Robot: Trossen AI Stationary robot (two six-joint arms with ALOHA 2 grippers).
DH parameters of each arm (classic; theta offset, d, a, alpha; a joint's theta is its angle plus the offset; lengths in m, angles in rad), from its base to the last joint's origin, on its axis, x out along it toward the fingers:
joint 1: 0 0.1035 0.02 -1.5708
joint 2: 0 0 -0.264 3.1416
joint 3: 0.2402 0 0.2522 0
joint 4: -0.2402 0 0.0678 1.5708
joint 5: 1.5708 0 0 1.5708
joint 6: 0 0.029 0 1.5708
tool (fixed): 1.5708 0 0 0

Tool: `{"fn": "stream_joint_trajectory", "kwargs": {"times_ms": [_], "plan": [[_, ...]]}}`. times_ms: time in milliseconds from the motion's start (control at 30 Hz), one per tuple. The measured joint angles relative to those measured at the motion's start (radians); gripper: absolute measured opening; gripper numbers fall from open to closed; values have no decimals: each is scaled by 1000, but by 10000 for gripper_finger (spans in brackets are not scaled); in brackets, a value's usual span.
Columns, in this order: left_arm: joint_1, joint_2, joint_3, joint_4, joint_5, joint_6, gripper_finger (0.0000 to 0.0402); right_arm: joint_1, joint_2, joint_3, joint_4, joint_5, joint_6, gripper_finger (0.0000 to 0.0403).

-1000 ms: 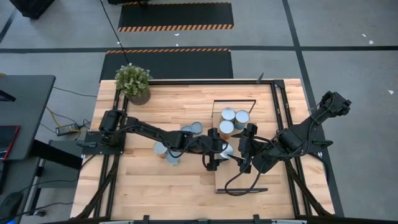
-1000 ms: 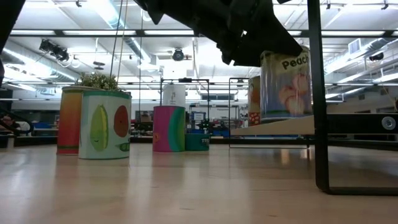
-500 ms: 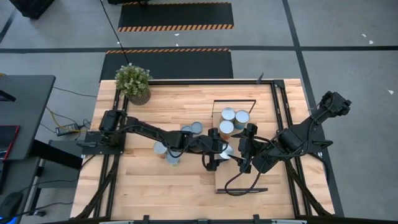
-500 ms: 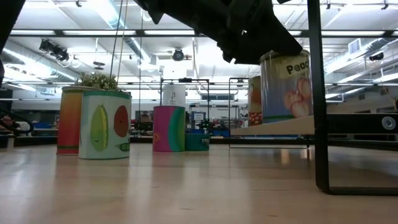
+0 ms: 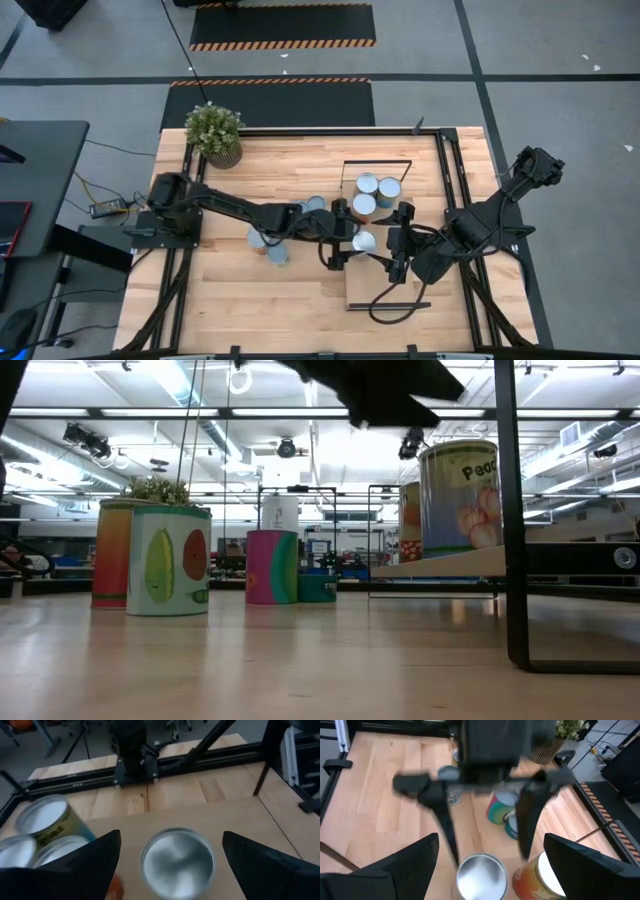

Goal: Pick and place cans onto a shelf
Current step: Put the canned peaches on the shelf

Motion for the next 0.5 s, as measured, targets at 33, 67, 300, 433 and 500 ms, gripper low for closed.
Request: {"fn": "stream_joint_trajectory", "kwargs": {"times_ms": [33,67,300,433,500], "plan": [[-6,-19,0,-25,-1,-1,355,8,0,0,0,1,8,368],[-13,-39,0,-52,-1,-2,355,16,0,0,0,1,16,368],[-98,-112,1,-264,-66,-41,355,35,4,-61,96,5,56,368],[-163,-114,-23,-326,-177,-82,355,29,9,-117,167,-6,63,368],[-191,-115,-62,-330,-228,-114,355,19,26,-119,181,-7,65,368]]}}
